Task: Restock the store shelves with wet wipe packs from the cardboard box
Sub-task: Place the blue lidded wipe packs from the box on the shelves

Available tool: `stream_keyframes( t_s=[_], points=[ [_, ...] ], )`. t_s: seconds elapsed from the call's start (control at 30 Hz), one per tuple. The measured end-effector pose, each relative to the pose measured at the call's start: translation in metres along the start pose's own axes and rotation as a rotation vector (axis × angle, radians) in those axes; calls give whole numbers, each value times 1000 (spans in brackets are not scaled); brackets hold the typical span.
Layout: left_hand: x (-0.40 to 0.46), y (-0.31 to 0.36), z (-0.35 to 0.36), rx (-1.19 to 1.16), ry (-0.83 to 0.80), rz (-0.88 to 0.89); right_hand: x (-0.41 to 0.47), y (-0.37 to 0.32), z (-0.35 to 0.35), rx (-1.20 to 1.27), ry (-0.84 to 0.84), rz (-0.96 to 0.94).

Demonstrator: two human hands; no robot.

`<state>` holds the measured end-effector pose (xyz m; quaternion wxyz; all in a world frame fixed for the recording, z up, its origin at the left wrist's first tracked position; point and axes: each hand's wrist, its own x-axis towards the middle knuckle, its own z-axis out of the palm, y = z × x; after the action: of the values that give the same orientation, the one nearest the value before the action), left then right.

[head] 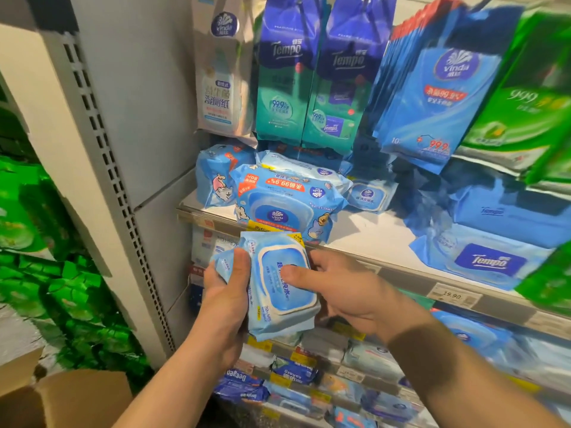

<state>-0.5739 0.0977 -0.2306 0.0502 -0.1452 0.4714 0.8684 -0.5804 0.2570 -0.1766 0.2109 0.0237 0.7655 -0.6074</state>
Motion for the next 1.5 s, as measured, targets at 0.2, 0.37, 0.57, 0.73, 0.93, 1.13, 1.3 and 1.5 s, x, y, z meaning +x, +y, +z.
stream_keyframes(
  t_s=[0.2, 0.37, 0.57, 0.73, 0.93, 1.13, 1.3, 1.5],
  points=[
    [13, 4, 4, -2, -10, 35, -14, 3, -31, 276, 44, -138],
    [22, 8, -2, -59, -11, -5, -29, -7, -84, 22, 426, -327],
    [21, 8, -3, -85, 0, -27, 0, -7, -126, -395, 911, -289],
    [18, 13, 1, -103, 29, -42, 51, -4, -143, -834, 801, -218],
    [15, 18, 3, -112, 46, -12, 82, -3, -156, -1294, 759, -165],
    [6, 17, 9, -118, 65, -3, 97, -2, -164, -1292, 762, -142],
    [-3, 15, 22, -127, 31, -6, 103, -11, -165, -1201, 734, -130],
    [-13, 16, 46, -112, -79, 12, 79, 0, -143, -890, 896, -346]
  ],
)
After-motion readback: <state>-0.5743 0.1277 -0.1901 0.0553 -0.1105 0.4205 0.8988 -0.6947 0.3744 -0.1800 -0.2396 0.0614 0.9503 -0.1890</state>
